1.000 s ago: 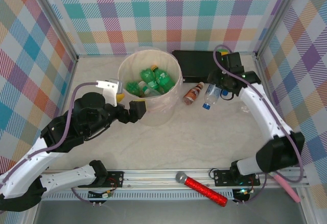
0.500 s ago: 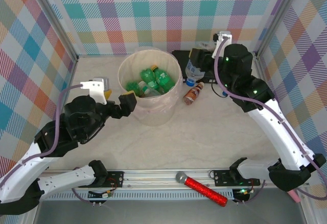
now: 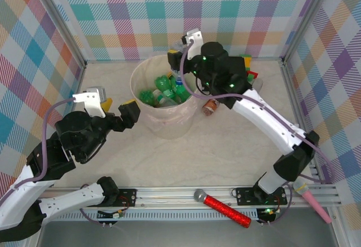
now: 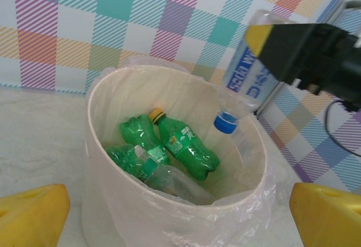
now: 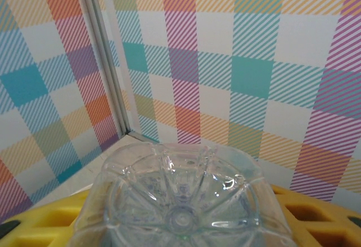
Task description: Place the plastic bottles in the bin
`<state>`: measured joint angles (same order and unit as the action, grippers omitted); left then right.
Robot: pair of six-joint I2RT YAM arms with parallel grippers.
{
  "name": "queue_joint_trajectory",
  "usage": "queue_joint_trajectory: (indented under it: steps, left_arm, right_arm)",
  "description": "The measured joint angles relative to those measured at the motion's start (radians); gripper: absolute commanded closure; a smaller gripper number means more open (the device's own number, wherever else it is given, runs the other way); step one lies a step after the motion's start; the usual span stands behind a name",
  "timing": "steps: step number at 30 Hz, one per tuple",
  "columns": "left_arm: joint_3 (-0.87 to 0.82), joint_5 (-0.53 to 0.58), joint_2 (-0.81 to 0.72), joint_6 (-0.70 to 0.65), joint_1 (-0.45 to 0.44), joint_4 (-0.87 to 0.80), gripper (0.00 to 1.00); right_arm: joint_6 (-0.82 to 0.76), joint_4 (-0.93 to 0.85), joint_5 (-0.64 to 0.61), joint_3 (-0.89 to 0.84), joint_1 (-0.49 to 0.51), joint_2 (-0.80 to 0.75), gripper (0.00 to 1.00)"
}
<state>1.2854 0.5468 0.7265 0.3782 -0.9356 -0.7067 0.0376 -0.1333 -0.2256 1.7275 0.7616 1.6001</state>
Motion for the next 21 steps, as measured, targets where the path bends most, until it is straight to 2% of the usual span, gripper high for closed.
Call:
queue_joint_trajectory:
  steps: [9,10,11,12,13,17,21]
  left_arm:
    - [0.002,-0.008,0.012,0.004,0.000,-0.002,0.00]
    - [0.002,-0.011,0.012,0.004,0.000,-0.002,0.00]
    - [0.002,-0.013,0.012,0.004,0.000,-0.002,0.00]
    - [0.002,-0.013,0.012,0.004,0.000,-0.002,0.00]
    - [0.003,-0.013,0.012,0.005,0.000,-0.005,0.00]
    - [0.008,-0.013,0.011,0.008,0.000,-0.016,0.00]
    - [0.008,-0.013,0.009,0.008,0.000,-0.024,0.00]
  right_arm:
    - [-0.018,0.071,0.018,0.128,0.003,0.184,0.49]
    - [-0.017,0.073,0.018,0.140,0.004,0.202,0.46]
    - [-0.017,0.073,0.020,0.153,0.005,0.220,0.37]
    - [-0.016,0.073,0.025,0.166,0.005,0.237,0.22]
    - [-0.013,0.072,0.027,0.171,0.006,0.249,0.17]
    - [-0.018,0.057,0.029,0.175,0.011,0.270,0.03]
    - [-0.020,0.050,0.028,0.174,0.018,0.263,0.02]
